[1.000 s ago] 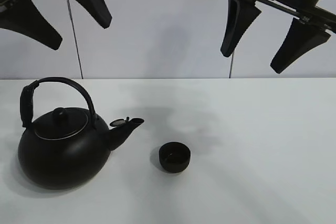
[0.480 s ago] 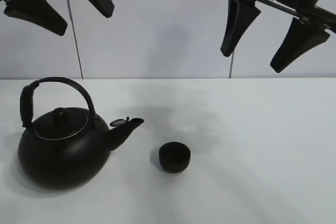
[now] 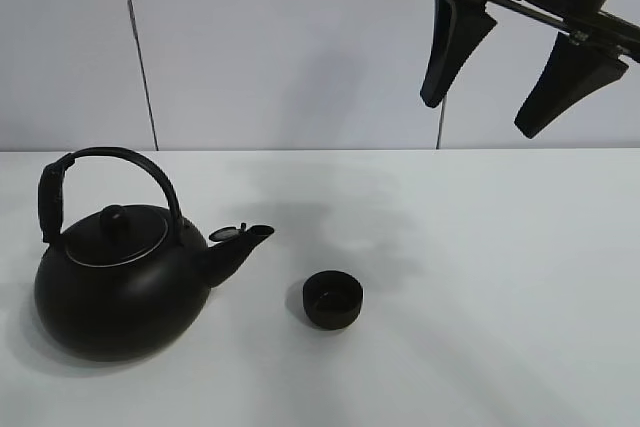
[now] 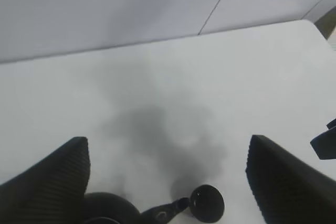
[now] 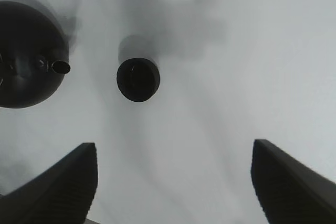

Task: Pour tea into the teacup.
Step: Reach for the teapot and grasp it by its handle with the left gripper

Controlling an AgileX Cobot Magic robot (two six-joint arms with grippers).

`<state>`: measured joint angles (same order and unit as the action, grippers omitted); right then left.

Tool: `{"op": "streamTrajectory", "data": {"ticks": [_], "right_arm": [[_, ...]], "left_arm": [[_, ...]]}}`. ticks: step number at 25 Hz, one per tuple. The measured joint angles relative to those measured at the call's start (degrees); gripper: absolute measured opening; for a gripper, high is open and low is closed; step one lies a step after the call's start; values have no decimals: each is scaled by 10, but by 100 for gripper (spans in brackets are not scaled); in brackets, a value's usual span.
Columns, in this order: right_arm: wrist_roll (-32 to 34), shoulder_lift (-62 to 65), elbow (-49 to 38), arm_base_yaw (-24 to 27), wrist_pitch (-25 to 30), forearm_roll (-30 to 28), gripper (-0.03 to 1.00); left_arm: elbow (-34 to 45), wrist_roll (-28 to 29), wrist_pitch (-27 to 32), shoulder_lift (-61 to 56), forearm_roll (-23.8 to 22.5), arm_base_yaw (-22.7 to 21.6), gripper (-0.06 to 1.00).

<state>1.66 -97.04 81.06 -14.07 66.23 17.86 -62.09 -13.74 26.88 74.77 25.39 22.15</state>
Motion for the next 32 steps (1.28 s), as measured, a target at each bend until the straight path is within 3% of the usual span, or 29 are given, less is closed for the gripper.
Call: {"op": "streamTrajectory", "data": {"ticks": [4, 14, 25, 32], "right_arm": [[0, 0, 0, 0, -3, -1, 56], [-6, 0, 0, 0, -4, -1, 56], [-9, 0, 0, 0, -4, -3, 56], [-9, 0, 0, 0, -6, -3, 56]], "left_arm": [[76, -46, -60, -78, 1, 0, 59], [277, -76, -232, -177, 3, 0, 59], [427, -67, -437, -180, -112, 0, 59], [473, -25, -495, -180, -133, 0, 55]]}}
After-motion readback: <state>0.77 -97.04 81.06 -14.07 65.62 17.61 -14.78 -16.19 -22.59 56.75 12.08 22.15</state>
